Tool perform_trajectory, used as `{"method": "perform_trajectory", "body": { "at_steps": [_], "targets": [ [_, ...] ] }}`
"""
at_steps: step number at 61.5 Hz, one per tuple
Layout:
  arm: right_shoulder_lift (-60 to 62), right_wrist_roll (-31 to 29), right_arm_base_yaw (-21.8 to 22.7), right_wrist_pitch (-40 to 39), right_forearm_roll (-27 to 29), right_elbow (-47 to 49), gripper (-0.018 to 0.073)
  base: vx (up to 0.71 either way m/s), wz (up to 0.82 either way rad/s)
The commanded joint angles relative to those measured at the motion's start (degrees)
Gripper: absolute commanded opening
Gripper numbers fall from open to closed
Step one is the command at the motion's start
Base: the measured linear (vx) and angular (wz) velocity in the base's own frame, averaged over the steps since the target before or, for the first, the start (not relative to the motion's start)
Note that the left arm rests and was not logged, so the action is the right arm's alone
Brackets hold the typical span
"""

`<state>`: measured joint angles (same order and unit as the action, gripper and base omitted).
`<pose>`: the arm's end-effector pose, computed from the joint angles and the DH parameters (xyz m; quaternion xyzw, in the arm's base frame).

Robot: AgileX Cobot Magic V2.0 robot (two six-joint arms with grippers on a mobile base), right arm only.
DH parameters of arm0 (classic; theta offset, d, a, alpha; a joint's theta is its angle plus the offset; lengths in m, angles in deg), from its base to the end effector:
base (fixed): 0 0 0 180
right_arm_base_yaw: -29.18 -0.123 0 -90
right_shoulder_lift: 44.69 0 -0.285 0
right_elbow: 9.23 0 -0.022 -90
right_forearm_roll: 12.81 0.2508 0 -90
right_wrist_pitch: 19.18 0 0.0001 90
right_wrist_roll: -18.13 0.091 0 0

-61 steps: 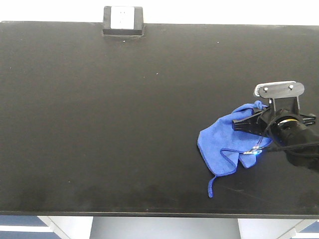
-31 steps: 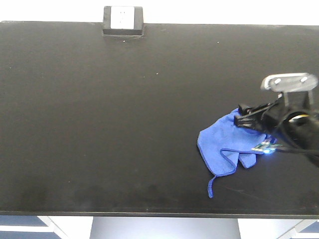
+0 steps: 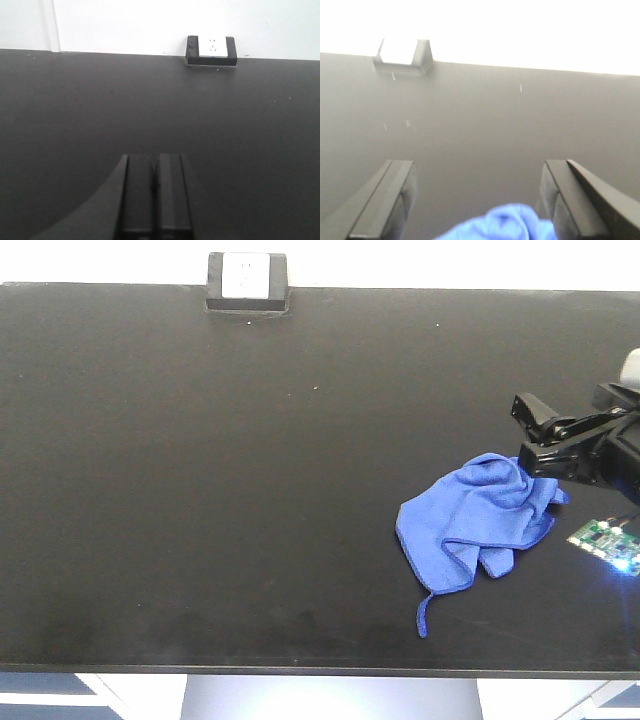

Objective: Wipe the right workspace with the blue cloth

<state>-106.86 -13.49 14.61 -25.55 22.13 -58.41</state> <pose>0.1909 0.0437 0.2789 -0.0604 0.7968 0.0674 0.5974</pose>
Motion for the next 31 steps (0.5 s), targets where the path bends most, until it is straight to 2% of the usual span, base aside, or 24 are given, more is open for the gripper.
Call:
{"method": "perform_trajectory", "body": {
  "at_steps": [1, 15, 22, 26, 31],
  "targets": [
    [0.83, -0.75, 0.13, -3.07, -0.60, 1.55, 0.0575, 0.00, 0.00],
    [0.83, -0.75, 0.24, -3.43, -0.60, 1.55, 0.0575, 0.00, 0.00],
    [0.84, -0.75, 0.24, -7.07, -0.55, 0.42, 0.0575, 0.00, 0.00],
    [2.03, -0.94, 0.24, -6.73, -2.53, 0.36, 0.0568, 0.00, 0.00],
    [4.63, -0.23, 0.24, -5.97, -8.79, 0.36, 0.0535, 0.00, 0.00]
  ]
}}
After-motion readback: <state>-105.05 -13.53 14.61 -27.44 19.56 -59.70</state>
